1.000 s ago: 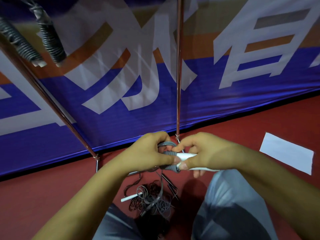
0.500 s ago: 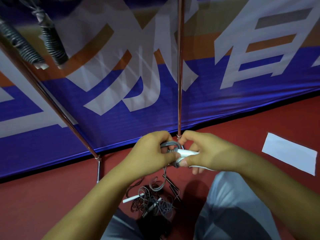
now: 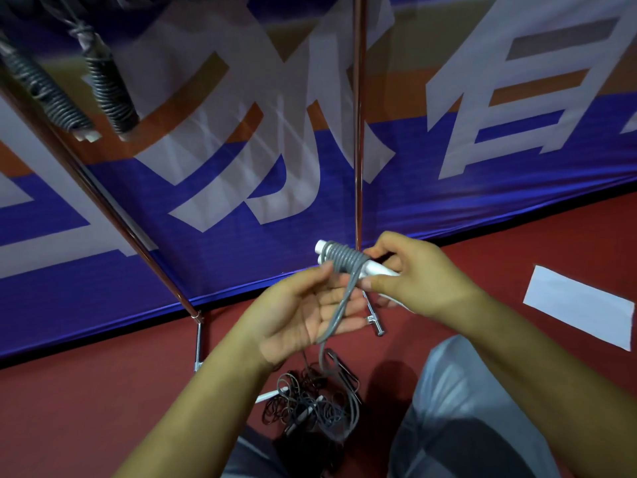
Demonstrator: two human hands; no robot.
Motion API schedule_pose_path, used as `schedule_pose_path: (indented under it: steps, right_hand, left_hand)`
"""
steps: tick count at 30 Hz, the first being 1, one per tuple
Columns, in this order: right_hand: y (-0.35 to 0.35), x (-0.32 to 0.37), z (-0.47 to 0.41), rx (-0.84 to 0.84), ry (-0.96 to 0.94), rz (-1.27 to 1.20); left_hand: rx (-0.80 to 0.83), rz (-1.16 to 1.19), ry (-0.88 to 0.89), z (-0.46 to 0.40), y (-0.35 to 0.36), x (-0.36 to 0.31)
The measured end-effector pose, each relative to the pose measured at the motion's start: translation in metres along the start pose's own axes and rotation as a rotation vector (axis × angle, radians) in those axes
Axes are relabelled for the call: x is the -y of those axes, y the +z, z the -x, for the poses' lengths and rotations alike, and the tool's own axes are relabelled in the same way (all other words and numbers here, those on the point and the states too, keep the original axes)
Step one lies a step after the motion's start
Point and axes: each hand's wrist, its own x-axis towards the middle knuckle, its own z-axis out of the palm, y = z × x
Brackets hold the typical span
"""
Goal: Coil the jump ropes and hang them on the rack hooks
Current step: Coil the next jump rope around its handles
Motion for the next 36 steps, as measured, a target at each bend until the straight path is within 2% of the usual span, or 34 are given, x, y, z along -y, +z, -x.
schedule_pose_path:
  steps: [2,8,11,18,23,28,32,36]
  right_hand:
    - [0.0,0.003,0.0,-0.025,-0.04,0.025]
    - [0.001,0.009,0.001,-0.003,-0.069,0.027]
    - [0.001,0.012,0.003,0.028,-0.046,-0.05]
    - [-0.001,0.016,0.004,0.046,0.013,-0.117]
    - [-0.004,0.02,0.006,0.09,0.094,-0.29]
    - [-0.005,0.026,0.013,0.161,0.199,-0.529]
    - [-0.001,0.027,0.014,0.157,0.246,-0.73]
    - [-0.006,0.027,0.016,0.163,0.227,-0.747]
  left_hand:
    - [0.021,0.065,-0.096,-0.002,-0.001,-0.004]
    - [0.162,-0.065,-0.164,-0.005,-0.009,-0.009]
    - [0.204,-0.075,-0.142,-0.004,-0.013,-0.008]
    - [0.125,-0.08,-0.045,-0.003,-0.013,-0.002]
    - [0.106,-0.2,0.051,-0.003,-0.014,0.002]
    - [0.117,-0.179,0.111,0.0,-0.024,0.004]
    - [0.225,-0.113,0.076,0.003,-0.026,0.003]
    - [0.294,-0.091,0.052,0.008,-0.031,0.004]
